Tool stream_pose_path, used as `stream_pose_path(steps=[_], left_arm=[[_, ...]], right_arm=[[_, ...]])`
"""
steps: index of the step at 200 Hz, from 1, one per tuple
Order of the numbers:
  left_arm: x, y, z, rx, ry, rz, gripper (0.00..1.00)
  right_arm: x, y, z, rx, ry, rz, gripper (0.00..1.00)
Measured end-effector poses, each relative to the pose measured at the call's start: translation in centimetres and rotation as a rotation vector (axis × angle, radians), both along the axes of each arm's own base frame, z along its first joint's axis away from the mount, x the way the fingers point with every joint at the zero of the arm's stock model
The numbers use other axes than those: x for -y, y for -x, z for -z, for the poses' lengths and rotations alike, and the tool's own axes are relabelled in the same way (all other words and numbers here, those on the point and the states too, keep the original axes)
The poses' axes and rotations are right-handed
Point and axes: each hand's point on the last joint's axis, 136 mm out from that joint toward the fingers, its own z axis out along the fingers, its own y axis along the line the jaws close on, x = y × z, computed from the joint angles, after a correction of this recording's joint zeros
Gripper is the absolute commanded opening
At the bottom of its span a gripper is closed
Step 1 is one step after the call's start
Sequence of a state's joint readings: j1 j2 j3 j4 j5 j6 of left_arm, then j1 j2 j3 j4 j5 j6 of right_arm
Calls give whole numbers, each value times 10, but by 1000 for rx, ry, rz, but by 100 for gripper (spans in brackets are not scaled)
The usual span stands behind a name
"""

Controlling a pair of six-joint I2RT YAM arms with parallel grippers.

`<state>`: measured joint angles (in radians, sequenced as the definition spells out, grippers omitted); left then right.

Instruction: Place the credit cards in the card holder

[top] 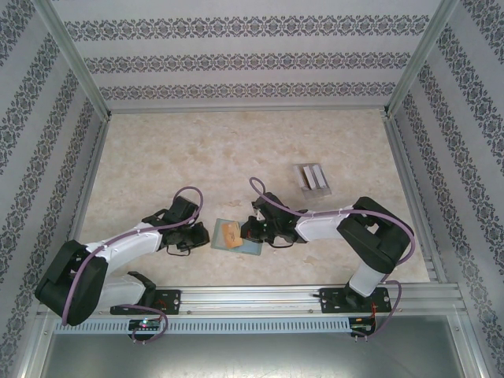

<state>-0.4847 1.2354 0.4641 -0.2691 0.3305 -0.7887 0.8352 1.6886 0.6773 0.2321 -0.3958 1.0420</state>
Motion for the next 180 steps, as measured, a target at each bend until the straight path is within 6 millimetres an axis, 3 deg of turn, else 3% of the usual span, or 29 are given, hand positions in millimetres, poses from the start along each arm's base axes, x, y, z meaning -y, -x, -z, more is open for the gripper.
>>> stream_pose_path(steps=[37,62,116,180], left_arm=[[22,-1,-15,37,66,91,31],[29,-9,-24,63,74,114,20],[33,-11,1,-7,82,68,1],[43,-16,3,-24,143,25,0]], right_arm=[[0,2,0,-6,-1,-5,0],[2,3,1,-7,5,-32,0],[14,0,-1,-38,14,14,0],[29,4,-2,-67,37,92,0]])
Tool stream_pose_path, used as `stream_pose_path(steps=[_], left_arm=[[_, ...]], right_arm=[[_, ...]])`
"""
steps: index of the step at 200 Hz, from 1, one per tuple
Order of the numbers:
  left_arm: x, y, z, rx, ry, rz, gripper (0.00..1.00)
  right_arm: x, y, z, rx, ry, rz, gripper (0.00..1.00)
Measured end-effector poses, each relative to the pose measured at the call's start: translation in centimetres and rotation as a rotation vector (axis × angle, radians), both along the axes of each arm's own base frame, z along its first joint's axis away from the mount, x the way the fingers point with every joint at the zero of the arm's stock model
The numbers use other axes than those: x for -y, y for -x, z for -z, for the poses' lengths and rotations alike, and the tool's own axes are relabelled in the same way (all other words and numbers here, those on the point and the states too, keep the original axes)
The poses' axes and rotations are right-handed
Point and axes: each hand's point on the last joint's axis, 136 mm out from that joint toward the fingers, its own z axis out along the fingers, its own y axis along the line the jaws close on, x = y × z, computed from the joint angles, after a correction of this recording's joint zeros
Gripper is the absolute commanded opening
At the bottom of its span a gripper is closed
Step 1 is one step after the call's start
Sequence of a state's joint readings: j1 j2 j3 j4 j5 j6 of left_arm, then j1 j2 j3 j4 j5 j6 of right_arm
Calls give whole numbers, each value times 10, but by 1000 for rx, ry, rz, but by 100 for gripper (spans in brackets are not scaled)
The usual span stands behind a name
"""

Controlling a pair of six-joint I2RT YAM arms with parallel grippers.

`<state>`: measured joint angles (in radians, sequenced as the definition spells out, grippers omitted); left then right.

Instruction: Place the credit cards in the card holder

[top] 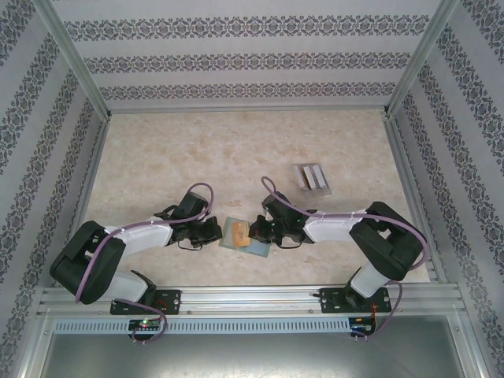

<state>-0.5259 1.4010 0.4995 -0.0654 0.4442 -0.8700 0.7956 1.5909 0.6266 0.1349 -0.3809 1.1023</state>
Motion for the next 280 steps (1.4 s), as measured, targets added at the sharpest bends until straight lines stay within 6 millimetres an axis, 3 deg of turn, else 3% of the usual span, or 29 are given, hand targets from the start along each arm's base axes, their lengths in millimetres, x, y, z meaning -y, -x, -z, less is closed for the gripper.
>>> stream_pose_path(steps=[76,132,166,193,242,280], left_arm=[[3,-2,0,-17,15,-41,0],[10,-3,1,-15,29,-43,0],[13,-3,0,-9,33,-41,0],[12,-3,0,-10,32,-45,0],[12,-4,0,-11,30,-51,0],[12,-4,0,-4,23,-52,0]], right_arm=[[27,7,1,-19,34,128,0],[22,6,2,24,66,220,0],[28,0,2,58,83,282,0],[25,-3,1,64,78,285,0],[0,-1,2,49,46,220,0],[3,5,0,47,40,209,0]])
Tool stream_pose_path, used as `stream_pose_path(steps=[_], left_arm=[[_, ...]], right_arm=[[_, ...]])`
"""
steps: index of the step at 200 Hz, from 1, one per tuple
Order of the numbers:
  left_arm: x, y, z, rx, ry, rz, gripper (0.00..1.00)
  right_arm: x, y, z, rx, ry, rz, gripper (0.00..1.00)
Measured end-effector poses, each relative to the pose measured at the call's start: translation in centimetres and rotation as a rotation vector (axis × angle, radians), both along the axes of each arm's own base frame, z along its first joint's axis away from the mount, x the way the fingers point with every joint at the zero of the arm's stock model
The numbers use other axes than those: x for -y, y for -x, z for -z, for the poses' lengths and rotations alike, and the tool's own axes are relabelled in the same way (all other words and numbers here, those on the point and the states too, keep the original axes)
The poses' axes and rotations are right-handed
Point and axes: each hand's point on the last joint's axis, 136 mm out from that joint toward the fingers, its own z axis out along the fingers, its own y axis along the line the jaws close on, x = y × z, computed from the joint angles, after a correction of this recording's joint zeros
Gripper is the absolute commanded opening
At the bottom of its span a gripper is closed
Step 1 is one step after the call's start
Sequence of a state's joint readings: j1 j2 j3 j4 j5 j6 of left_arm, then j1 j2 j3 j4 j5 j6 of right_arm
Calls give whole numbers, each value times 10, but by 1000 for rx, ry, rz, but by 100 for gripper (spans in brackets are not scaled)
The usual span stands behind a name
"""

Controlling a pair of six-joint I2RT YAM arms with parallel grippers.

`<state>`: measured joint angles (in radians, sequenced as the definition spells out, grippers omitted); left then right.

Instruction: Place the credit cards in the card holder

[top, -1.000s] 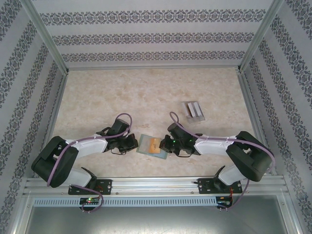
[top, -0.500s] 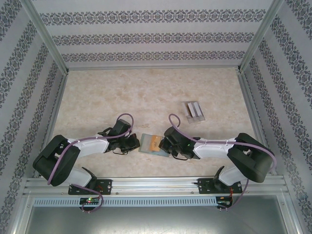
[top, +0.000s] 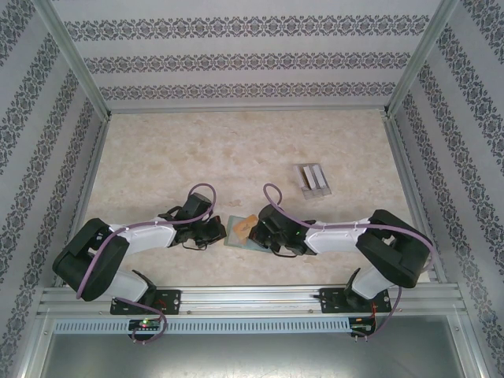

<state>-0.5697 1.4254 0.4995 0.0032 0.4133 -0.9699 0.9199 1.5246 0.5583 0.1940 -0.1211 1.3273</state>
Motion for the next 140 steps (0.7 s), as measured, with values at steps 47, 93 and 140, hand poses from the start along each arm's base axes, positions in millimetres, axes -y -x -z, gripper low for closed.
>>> stream_pose_path(steps=[47,93,140], left_arm=[[-1,0,1,1,-6,-2,0],[-1,0,0,2,-6,-2,0],[-2,0,0,6,-14,-3,0]], right_arm=[[16,3,-7,4,-4,-32,0],[30,-1,-6,1,-9,-29,32],[28,-11,-13,16,-21,-16,39]])
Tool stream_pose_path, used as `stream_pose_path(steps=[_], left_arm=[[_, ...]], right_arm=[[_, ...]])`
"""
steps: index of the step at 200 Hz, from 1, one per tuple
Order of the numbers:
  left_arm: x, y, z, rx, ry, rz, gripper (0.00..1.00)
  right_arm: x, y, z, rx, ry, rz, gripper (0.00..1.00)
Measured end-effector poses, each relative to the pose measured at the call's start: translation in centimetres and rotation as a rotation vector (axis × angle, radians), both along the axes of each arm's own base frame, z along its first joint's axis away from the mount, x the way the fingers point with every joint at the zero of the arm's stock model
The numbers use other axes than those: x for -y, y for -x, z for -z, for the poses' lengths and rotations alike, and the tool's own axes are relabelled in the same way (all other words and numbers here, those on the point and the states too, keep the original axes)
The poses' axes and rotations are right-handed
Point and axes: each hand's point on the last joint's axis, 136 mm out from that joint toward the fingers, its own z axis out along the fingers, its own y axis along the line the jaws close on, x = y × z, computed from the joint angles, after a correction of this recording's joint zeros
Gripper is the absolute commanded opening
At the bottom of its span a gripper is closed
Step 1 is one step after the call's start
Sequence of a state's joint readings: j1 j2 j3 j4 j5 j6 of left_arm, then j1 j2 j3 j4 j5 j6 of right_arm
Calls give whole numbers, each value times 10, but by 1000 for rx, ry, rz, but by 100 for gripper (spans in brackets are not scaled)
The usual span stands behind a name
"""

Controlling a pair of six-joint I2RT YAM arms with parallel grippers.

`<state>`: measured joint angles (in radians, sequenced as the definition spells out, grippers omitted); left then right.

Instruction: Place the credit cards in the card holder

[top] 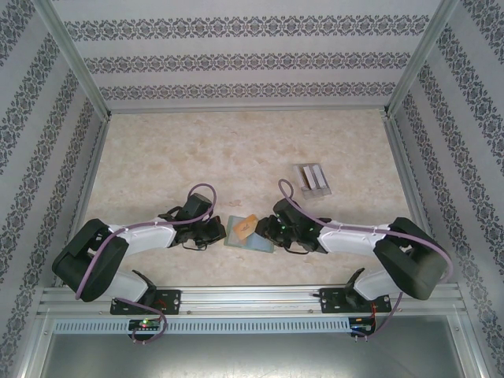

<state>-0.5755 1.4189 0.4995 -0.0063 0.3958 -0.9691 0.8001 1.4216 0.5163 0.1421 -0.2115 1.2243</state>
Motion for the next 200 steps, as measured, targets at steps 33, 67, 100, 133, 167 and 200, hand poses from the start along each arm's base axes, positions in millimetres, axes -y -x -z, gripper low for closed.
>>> stream_pose_path(steps=[33,67,100,133,167,200], left_arm=[[0,0,0,0,0,0,0],[0,0,0,0,0,0,0],[0,0,0,1,-1,0,0],[-1,0,0,1,-3,-1,0],[-1,1,0,0,-5,-2,0],[-1,0,0,0,-6,-3,0]], right_arm=[[-5,-8,4,-1,1,7,38],[-12,-16,4,0,2,7,36],[-16,-20,6,0,2,13,28],[-13,-23,5,19,14,28,12],[-14,-29,-11,68,-8,35,4],[-12,-31,-16,88,-10,32,0]])
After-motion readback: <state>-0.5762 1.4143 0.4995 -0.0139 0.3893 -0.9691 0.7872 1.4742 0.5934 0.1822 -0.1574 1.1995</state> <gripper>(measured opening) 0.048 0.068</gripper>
